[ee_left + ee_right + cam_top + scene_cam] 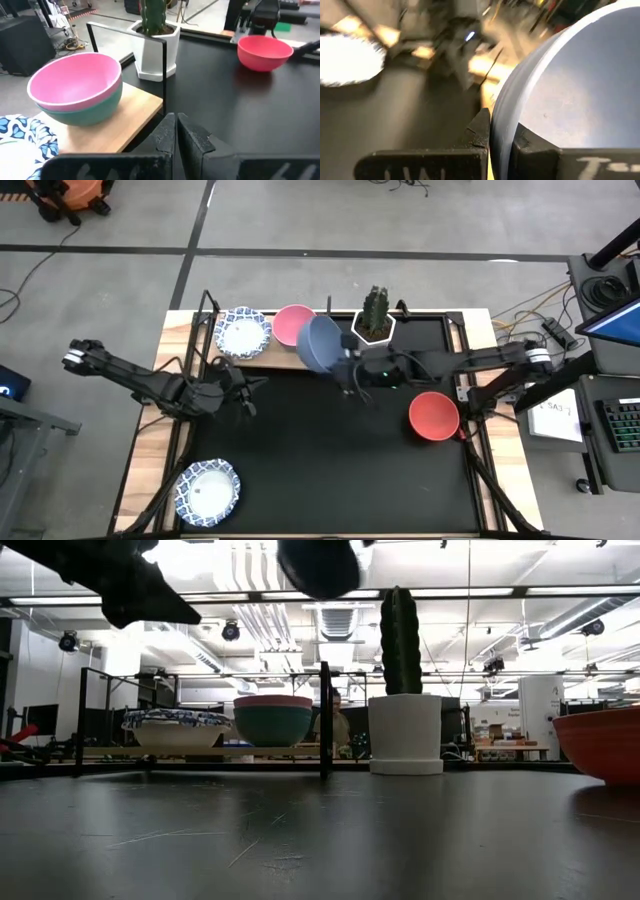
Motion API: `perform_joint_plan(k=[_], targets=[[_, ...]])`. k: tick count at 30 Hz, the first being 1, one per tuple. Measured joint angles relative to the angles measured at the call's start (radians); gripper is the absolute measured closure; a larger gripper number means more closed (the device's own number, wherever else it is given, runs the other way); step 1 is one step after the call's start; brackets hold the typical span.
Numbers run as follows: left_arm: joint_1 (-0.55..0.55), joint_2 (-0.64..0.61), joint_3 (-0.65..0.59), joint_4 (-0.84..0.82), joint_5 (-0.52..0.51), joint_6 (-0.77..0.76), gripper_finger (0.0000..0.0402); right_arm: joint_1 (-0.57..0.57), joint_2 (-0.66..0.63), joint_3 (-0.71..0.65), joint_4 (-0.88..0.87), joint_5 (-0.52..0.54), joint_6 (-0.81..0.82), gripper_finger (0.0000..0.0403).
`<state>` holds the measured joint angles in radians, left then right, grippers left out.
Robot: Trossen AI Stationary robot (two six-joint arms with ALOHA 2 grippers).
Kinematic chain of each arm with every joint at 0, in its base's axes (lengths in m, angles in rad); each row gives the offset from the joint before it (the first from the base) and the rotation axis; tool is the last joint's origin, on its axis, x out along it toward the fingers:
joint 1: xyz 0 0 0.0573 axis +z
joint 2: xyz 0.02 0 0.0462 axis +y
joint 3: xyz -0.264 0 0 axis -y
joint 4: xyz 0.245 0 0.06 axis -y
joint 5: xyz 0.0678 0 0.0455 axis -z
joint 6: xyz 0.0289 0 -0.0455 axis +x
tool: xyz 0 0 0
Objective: Place and stack bowls onto a shelf
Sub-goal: Stack the blue bowl on top of the pink bowl on the shelf
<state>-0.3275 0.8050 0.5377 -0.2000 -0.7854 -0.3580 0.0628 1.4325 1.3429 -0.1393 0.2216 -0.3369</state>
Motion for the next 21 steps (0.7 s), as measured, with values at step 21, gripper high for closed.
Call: perform_joint_plan(k=[21], targets=[[-0.003, -0.021, -0.002, -0.071, -0.011, -0.019, 0.0402, -0.23, 0.432, 0.217, 0.237, 0.12, -0.143, 0.0394]])
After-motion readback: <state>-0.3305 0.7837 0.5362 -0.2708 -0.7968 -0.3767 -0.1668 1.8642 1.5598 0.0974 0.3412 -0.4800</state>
